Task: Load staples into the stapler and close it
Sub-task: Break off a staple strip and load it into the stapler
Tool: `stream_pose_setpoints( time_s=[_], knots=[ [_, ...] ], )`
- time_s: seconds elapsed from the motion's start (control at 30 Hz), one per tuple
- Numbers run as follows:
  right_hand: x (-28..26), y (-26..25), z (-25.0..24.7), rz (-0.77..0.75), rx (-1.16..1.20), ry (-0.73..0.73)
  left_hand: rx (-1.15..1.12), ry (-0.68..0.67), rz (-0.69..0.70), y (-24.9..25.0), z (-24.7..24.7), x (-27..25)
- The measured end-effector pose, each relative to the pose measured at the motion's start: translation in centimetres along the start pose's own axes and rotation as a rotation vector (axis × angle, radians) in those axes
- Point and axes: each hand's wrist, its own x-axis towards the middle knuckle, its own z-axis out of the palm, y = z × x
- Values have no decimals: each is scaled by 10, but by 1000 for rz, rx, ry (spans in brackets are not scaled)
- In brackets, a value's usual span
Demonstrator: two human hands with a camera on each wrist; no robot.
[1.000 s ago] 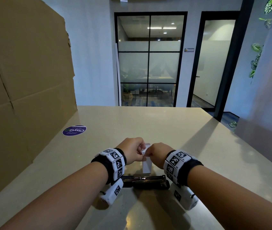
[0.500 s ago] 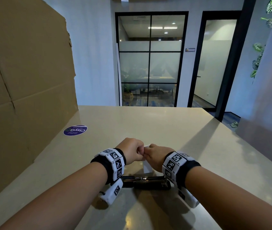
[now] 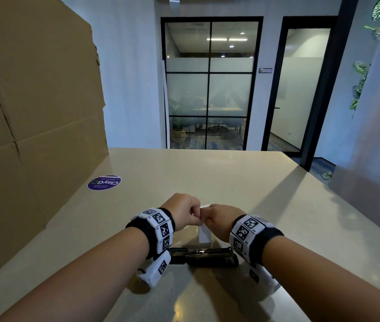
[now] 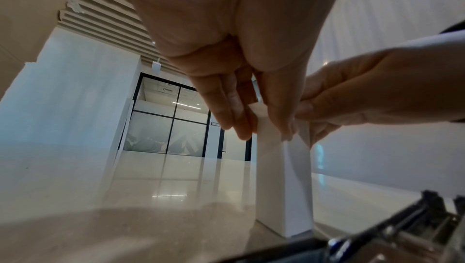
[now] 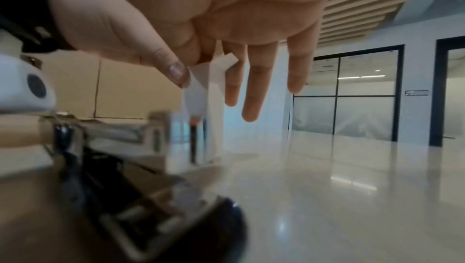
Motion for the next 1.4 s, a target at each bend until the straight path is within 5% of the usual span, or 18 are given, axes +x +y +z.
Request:
stream_pose_setpoints(
  time_s=[0.83, 1.1, 1.4],
  knots=[
    [10, -12, -9, 11, -58, -132, 72, -14, 63, 2, -2, 3],
    [10, -9, -1, -37, -18, -75, 90, -13, 87, 3, -2, 4],
    [11, -4, -7, 85, 180, 43, 65, -13, 68, 2, -3, 5]
  ],
)
